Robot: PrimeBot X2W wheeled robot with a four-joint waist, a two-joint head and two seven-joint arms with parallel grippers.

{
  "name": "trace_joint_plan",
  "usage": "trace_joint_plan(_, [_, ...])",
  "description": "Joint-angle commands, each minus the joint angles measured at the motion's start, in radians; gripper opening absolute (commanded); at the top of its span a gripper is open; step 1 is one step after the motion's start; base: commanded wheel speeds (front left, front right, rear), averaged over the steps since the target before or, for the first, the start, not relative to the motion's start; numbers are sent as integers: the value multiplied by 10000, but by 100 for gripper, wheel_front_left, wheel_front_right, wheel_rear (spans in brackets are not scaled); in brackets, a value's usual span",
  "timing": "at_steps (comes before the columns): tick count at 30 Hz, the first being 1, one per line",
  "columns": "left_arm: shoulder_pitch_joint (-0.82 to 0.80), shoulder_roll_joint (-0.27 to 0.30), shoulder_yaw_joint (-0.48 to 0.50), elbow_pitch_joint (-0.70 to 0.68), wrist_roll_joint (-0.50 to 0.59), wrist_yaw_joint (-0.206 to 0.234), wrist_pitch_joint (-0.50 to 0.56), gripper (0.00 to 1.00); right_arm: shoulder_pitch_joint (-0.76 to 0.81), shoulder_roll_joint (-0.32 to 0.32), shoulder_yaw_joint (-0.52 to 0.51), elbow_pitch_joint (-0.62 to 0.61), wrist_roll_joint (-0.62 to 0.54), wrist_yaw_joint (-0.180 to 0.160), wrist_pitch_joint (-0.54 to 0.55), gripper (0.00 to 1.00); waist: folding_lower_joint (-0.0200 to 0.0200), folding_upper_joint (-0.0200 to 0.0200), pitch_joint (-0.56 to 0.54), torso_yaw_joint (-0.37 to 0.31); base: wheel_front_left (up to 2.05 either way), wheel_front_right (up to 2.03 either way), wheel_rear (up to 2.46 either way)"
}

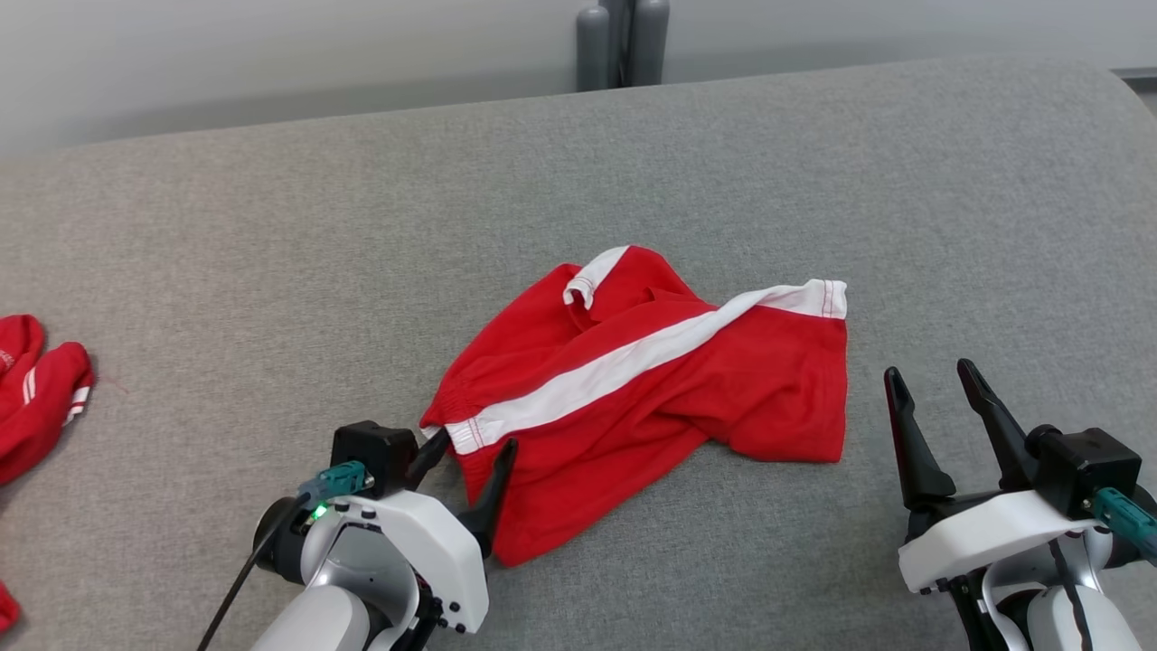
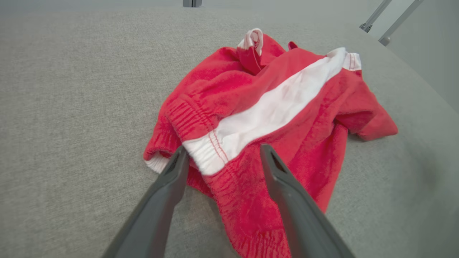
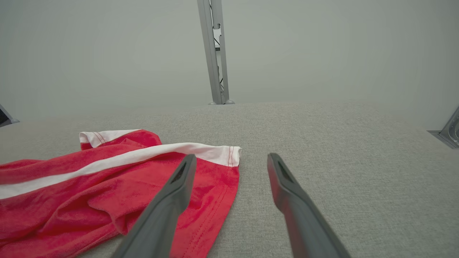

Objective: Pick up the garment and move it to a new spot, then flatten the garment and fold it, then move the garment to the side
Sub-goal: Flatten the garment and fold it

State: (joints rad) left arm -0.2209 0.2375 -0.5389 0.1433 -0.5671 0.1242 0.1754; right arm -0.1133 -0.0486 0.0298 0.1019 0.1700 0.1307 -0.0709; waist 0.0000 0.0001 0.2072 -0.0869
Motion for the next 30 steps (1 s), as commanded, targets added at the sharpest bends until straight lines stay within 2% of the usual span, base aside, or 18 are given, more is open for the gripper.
trace_joint_plan(1, [-202, 59, 45, 43, -20, 11, -43, 100, -104, -42, -48, 13, 64, 2, -69, 100, 0, -1, 99, -105, 0, 0, 0])
trace_joint_plan(3, [-250, 71, 58, 79, -2, 10, -86, 100, -137, -44, -73, 54, 69, 2, -129, 100, 0, -1, 148, -154, 0, 0, 0])
trace_joint_plan(4, [-276, 81, 73, 77, 4, 13, -117, 74, -153, -44, -79, 74, 81, 2, -130, 100, 0, -1, 168, -170, 0, 0, 0])
trace_joint_plan(5, [-303, 95, 92, 55, 1, 16, -144, 42, -166, -44, -95, 99, 93, 2, -158, 100, 0, -1, 189, -182, 0, 0, 0])
trace_joint_plan(6, [-323, 122, 108, 32, 8, 24, -172, 16, -173, -44, -121, 126, 96, 2, -183, 100, 0, -1, 208, -188, 0, 0, 0])
trace_joint_plan(7, [-332, 154, 122, 7, 22, 36, -190, 0, -187, -44, -149, 156, 95, 2, -200, 100, 0, -1, 230, -188, 0, 0, 0])
trace_joint_plan(14, [-408, 288, 50, -319, 199, 87, -242, 0, -657, -62, -694, 668, 5, 2, -140, 100, 0, -1, 561, 35, 0, 0, 0])
trace_joint_plan(21, [-733, 271, -56, -528, 364, 52, -296, 0, -1432, -428, -1049, 1305, -103, 3, -42, 100, 0, -1, 1235, 526, 0, 0, 0])
trace_joint_plan(30, [-1206, 111, -216, -460, 491, -84, -500, 0, -2823, -1103, -225, 2265, 213, 2, 435, 100, 0, -1, 2075, 981, 0, 0, 0])
